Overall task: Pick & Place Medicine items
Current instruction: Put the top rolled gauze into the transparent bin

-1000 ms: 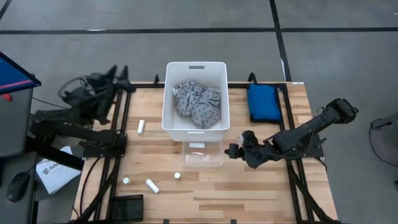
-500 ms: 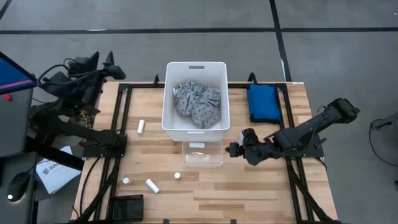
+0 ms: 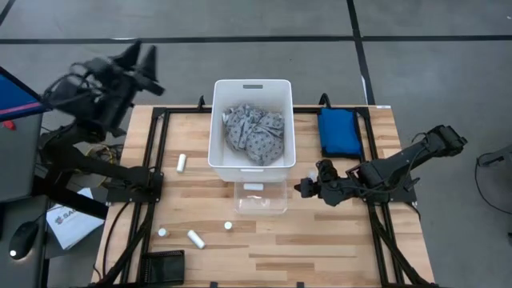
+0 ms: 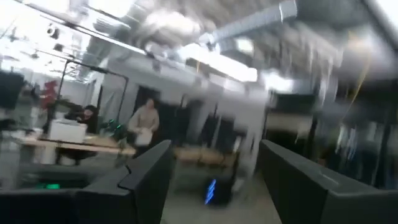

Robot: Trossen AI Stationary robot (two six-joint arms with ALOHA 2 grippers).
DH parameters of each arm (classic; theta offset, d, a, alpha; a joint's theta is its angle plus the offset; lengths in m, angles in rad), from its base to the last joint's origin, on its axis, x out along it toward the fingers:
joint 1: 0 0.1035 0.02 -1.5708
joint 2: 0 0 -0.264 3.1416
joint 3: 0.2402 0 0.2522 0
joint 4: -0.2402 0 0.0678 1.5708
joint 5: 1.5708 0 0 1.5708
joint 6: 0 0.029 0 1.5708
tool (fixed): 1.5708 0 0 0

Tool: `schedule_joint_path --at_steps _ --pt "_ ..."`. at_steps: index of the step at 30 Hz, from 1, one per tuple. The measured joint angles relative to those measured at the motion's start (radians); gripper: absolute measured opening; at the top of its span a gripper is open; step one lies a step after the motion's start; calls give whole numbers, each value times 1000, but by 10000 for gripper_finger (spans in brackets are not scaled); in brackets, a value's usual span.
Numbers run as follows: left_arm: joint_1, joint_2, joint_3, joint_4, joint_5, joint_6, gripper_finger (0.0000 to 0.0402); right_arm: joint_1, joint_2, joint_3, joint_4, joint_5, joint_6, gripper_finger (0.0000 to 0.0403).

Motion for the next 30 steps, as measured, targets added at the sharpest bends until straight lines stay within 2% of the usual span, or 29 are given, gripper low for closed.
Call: schedule_joint_path --at_steps 2,5,7,9,12,13,15,17,21,25,30 --pt "8 53 98 -187 63 -41 232 0 0 0 -2 -1 0 197" --pt "20 131 240 -405 266 -156 232 0 0 0 -3 -2 -5 197" --pt "44 173 324 -523 342 -237 232 0 0 0 -4 -6 -6 197" --pt "86 195 391 -679 301 -322 232 2 0 0 -4 -6 -8 197" --pt "179 223 440 -944 149 -519 232 12 0 0 -9 0 -7 197" --pt "221 227 442 -1027 137 -602 232 15 0 0 -10 0 -7 197" --pt "315 232 441 -1165 191 -791 232 20 0 0 -10 1 -6 197" --pt "420 228 424 -1293 269 -919 232 20 0 0 -10 1 -6 197" --pt "570 230 323 -1466 317 -1038 232 20 0 0 -14 1 -17 197" --pt "614 220 146 -1468 416 -1100 232 19 0 0 -19 1 -24 197" --pt "621 213 -95 -1445 419 -1228 232 19 0 0 -46 1 -10 197"
